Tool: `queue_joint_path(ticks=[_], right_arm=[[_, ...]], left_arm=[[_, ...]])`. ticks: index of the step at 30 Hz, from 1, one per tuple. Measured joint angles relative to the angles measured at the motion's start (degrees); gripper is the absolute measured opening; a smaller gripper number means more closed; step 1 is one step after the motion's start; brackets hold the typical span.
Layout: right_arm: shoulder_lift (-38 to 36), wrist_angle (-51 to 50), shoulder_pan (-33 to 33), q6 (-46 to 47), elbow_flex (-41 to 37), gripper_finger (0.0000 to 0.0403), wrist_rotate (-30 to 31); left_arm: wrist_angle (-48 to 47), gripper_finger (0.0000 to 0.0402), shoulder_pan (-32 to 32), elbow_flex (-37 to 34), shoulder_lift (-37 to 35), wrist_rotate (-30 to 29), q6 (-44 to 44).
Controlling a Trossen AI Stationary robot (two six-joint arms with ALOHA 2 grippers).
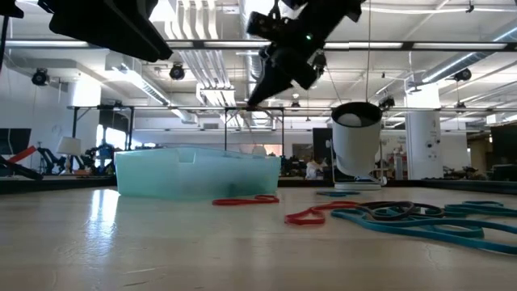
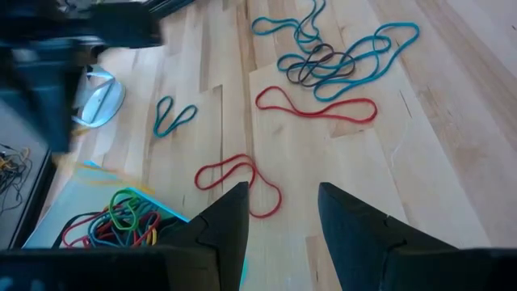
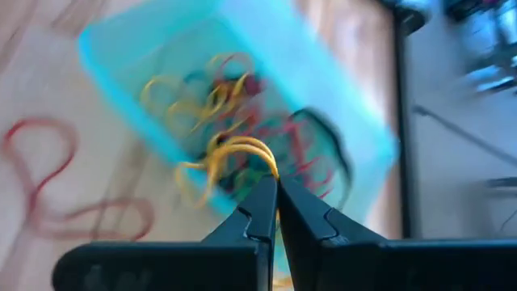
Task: Pick and place rubber bands into bin
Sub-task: Put the yellow rubber band into the green bin, then put the blue rubber band into the green bin
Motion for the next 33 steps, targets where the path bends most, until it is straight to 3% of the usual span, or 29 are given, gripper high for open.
queue_joint_path(ticks=[6,19,25,33], right_arm=[[0.0,3.6,-3.5,-1.9,1.6,0.0008,-0.2],[3.7,9.4,-10.4,1.6,0.4,0.0008,-12.3],[5.8,10.7,-11.3,4.1,0.4,0.0009,-12.8],[5.9,10.8,-12.0,7.0,0.4,0.0069,-15.3]], left_arm=[[0.0,0.0135,0.0,0.0,0.0,0.0,0.0],[-0.1,0.0135,0.0,0.0,0.0,0.1,0.0],[0.0,0.0135,0.0,0.0,0.0,0.1,0.0],[-0.1,0.0135,0.0,-0.1,0.0,0.1,0.0]])
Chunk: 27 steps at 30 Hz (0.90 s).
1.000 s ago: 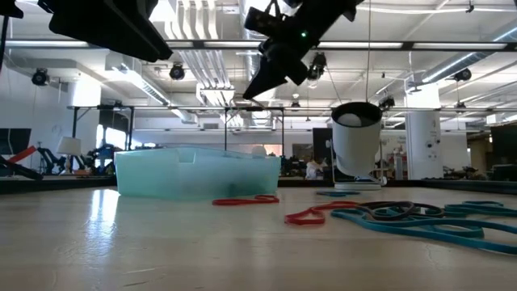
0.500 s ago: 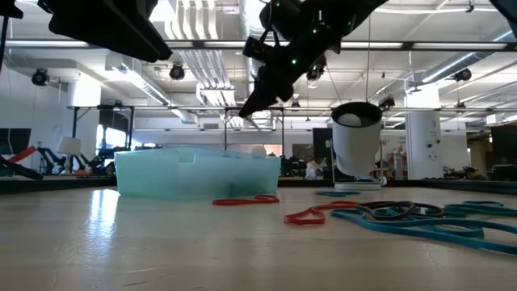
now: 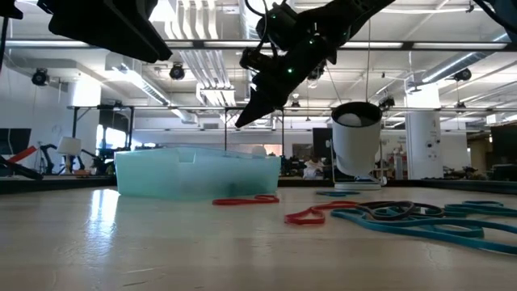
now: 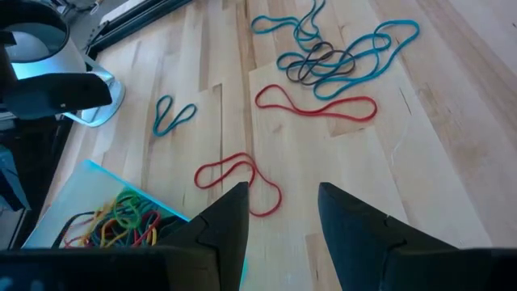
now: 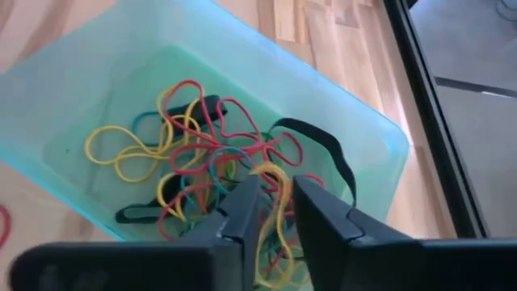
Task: Pick and place rubber bands into bin
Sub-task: Put the blue rubber band into the green bin
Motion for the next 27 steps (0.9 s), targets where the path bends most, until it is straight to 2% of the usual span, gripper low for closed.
queue_joint_path(ticks=[4,9,17,27], right_arm=[[0.0,-0.6,-0.1,0.2,0.0,0.0109,0.0],[-1.6,-9.9,0.8,-1.3,0.0,0.0133,-3.5],[-3.5,-27.3,5.5,3.9,0.0,0.0136,-8.4],[-4.1,-39.9,14.9,11.0,-0.2,0.0119,-9.1]], left_arm=[[0.0,0.0135,0.0,0.0,0.0,0.0,0.0],[0.1,0.0135,0.0,-0.3,0.0,0.0,0.0],[1.7,0.0135,0.0,-0.9,0.0,0.0,0.0],[3.7,0.0135,0.0,-1.2,0.0,0.0,0.0]])
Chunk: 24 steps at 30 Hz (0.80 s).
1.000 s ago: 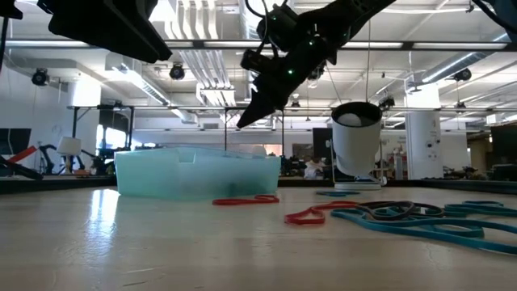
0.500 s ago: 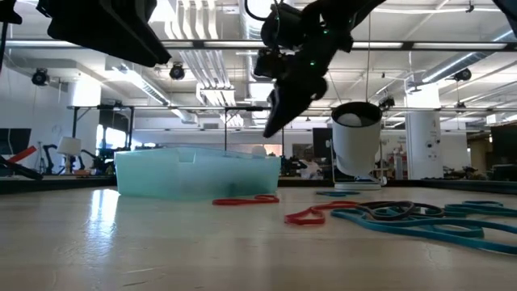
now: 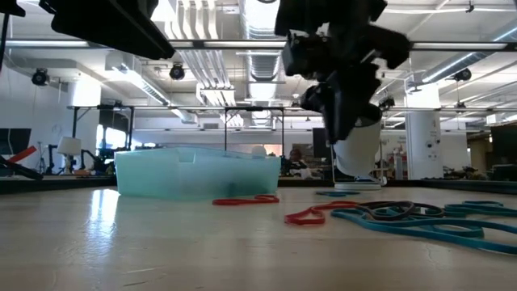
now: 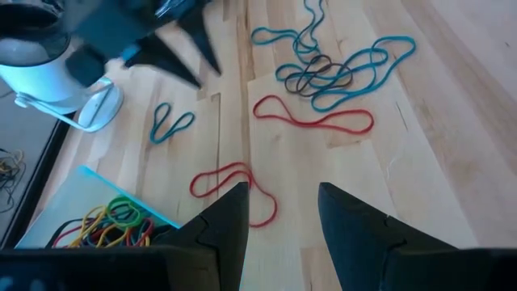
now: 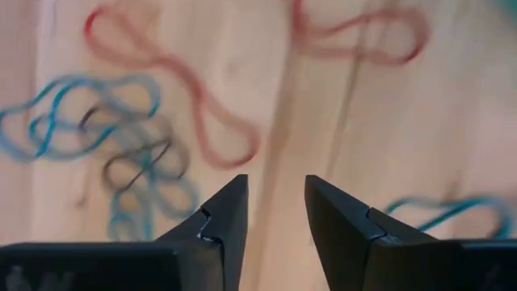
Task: Pick and place rubber bands into bin
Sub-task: Put the blue rubber band into the green bin
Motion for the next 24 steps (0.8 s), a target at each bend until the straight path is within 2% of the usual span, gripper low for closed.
queue_joint_path(ticks=[6,11,19,24], right_arm=[[-2.5,-6.3,2.8,4.7,-1.8,0.0101,0.4],[-10.9,-4.0,4.1,8.0,-8.3,0.0084,6.2],[-31.1,18.2,8.6,16.2,-29.5,0.0068,6.1],[-39.1,29.9,13.7,23.1,-43.4,0.0073,6.1]], left_arm=[[2.5,0.0135,0.1,-1.8,0.0,0.0,0.0],[2.2,0.0135,0.1,-3.2,0.0,0.0,0.0],[2.4,0.0135,0.1,-3.0,0.0,0.0,0.0],[2.4,0.0135,0.1,-2.9,0.0,0.0,0.0]])
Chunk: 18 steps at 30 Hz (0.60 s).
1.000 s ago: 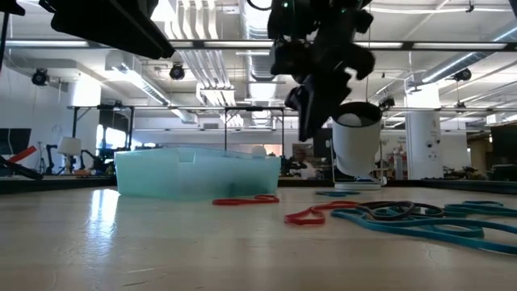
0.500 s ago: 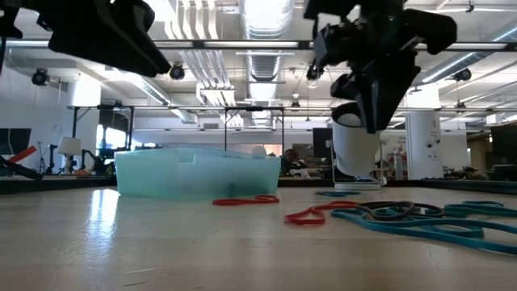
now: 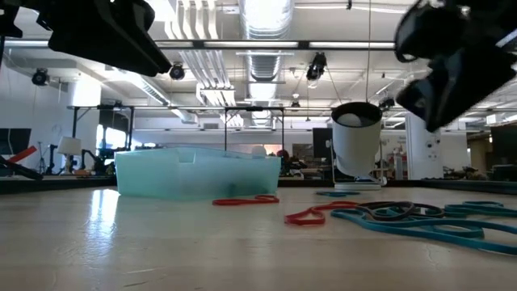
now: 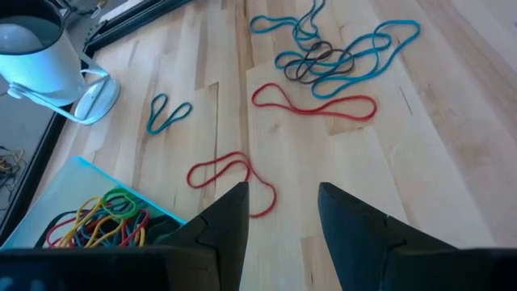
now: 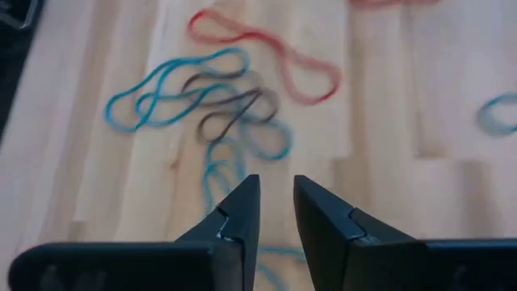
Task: Pick and place rubber bands into bin
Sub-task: Put the blue rubber band into the green bin
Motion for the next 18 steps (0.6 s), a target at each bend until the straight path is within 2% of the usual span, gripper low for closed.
queue_joint_path(ticks=[8,14,18], right_arm=[[-3.3,19.2,5.2,7.4,-14.4,0.0082,0.0],[-0.4,33.0,6.7,8.1,-19.5,0.0077,0.3],[3.1,36.1,6.8,8.1,-20.3,0.0073,0.6]], left_arm=[[0.0,0.0135,0.0,0.3,0.0,0.0,0.0],[0.0,0.0135,0.0,0.3,0.0,0.0,0.0],[0.0,0.0135,0.0,0.3,0.0,0.0,0.0]])
